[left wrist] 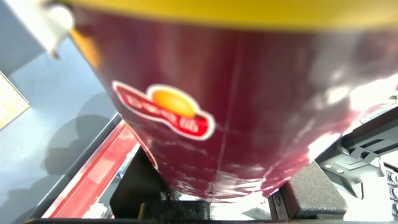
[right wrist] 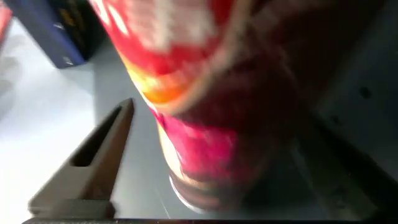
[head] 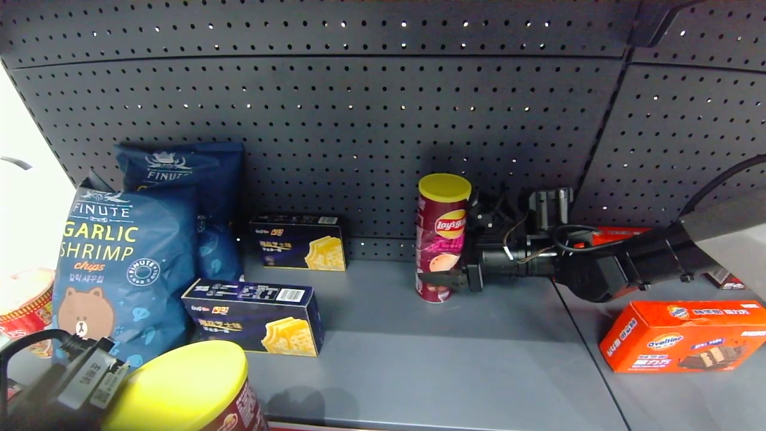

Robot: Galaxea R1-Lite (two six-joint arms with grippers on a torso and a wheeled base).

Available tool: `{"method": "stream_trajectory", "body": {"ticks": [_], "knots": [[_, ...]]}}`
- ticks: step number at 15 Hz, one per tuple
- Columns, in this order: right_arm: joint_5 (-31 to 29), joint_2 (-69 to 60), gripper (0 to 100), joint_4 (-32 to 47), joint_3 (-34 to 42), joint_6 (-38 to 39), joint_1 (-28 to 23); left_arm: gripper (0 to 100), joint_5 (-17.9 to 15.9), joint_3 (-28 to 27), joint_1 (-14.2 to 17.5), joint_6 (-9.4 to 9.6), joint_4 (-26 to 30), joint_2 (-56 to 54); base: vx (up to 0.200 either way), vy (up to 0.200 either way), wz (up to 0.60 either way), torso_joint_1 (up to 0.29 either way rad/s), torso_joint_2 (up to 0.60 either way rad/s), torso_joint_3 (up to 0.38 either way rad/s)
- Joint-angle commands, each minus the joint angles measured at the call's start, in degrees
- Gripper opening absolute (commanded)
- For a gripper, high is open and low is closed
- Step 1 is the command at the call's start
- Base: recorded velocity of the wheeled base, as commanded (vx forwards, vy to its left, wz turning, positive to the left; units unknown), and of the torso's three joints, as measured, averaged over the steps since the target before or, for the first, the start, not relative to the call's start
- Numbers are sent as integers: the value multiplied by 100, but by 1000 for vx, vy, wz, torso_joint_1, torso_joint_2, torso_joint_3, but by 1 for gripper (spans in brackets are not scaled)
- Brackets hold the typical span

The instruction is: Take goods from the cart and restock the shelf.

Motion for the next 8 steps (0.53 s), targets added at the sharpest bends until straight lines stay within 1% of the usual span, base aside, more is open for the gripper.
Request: {"method": "stream_trajectory", "body": {"ticks": [1,5,7,8], "knots": [[78,136,0,-3,-118,1,7,0,0,7,-1,-1,6,-34,0,0,0,0,0,0],[-124,-57,0,15,-65,9,33,0,0,227,8,-1,6,-183,0,0,0,0,0,0],[-406,-400,0,15,216,36,139,0,9,236,8,-1,6,-219,0,0,0,0,0,0],[-432,-470,0,6,287,62,165,0,0,236,8,-1,6,-219,0,0,0,0,0,0]]}}
